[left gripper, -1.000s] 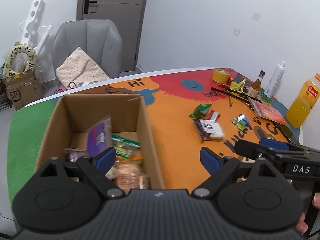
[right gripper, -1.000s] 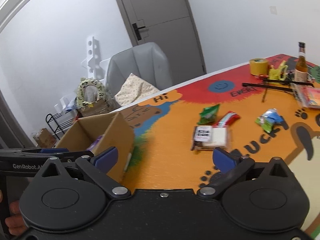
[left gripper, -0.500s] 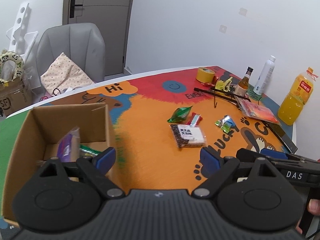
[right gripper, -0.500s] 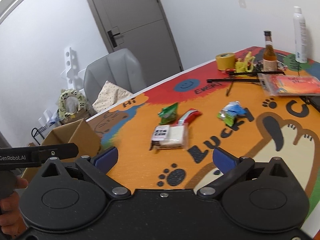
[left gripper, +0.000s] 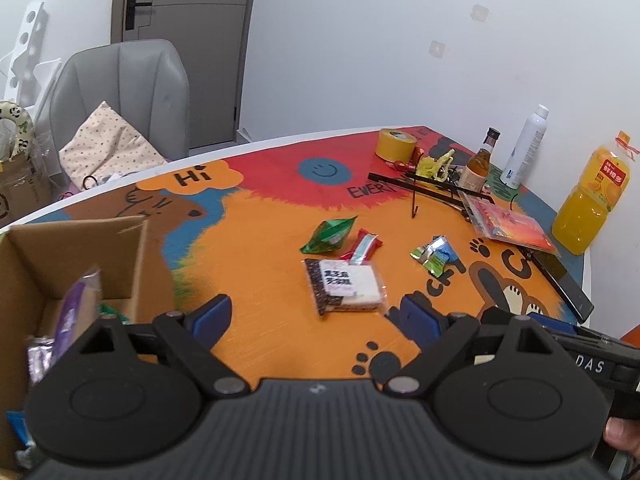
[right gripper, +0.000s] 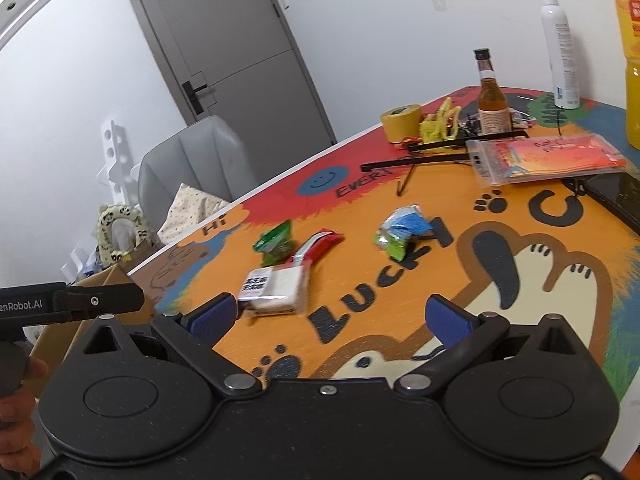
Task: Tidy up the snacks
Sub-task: 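Move both tools back over the remaining snacks on the table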
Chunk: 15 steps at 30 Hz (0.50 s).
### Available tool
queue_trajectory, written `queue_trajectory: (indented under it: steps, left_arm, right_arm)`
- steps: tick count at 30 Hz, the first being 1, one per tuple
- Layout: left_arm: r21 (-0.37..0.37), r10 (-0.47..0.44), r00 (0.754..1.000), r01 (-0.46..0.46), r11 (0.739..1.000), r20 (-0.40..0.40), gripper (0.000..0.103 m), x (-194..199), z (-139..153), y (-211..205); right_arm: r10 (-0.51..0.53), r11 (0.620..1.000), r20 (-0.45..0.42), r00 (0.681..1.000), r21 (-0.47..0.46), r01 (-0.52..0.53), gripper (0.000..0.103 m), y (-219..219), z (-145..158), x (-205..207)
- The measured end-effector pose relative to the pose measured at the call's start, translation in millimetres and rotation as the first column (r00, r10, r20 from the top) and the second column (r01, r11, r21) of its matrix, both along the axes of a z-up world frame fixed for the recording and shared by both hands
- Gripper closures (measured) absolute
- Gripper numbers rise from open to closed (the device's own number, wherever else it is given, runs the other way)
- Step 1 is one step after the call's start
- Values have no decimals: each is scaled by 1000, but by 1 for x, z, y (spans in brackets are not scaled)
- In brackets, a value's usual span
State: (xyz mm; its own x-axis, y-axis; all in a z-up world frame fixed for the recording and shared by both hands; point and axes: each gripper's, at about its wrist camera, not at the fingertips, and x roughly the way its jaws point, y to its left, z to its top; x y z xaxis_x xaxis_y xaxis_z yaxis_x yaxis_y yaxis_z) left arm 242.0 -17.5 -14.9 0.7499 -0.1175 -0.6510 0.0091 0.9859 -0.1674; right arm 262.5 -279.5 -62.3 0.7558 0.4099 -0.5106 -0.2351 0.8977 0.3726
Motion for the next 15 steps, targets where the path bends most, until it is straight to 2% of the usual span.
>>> queue_trajectory:
  steps: [15]
  left_arm:
    - [18, 20, 998, -19, 1000, -54, 13, 60, -33, -41]
  right_arm:
    - [-21, 1000, -19, 1000, 8, 21, 8, -27, -20, 47]
